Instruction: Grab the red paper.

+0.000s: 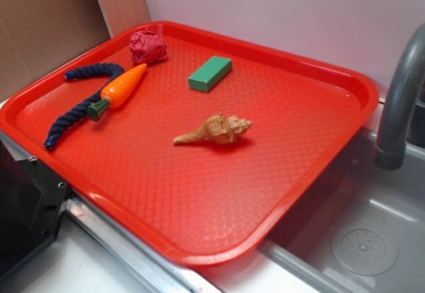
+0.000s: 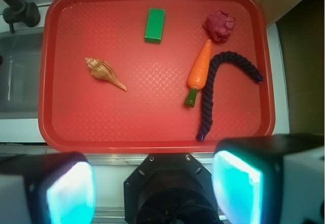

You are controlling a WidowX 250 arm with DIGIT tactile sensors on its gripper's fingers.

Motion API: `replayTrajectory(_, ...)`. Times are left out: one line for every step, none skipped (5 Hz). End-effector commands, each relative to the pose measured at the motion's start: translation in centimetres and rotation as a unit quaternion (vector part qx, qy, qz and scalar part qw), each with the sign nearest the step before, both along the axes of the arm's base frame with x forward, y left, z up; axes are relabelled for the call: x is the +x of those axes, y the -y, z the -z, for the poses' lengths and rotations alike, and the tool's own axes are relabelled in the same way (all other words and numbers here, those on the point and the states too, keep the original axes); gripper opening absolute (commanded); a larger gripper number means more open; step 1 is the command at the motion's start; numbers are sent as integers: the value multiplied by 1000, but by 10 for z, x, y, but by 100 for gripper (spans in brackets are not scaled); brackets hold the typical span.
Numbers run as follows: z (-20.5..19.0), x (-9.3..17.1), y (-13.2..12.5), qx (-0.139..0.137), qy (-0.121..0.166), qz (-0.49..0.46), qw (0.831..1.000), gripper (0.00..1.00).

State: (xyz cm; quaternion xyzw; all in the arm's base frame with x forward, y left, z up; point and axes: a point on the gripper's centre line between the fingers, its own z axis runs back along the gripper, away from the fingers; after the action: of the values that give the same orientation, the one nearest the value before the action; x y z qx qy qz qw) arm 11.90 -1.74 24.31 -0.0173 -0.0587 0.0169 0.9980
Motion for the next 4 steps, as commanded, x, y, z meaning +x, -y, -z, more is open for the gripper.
replayTrajectory(0,0,0,0,0,0,1000,100)
replayTrajectory(11,21,-12,6,3,2,1000,100)
replayTrajectory(25,39,-25,21,19,-39,999,100)
replayTrajectory(44,58,-42,15,53,-91,994,100)
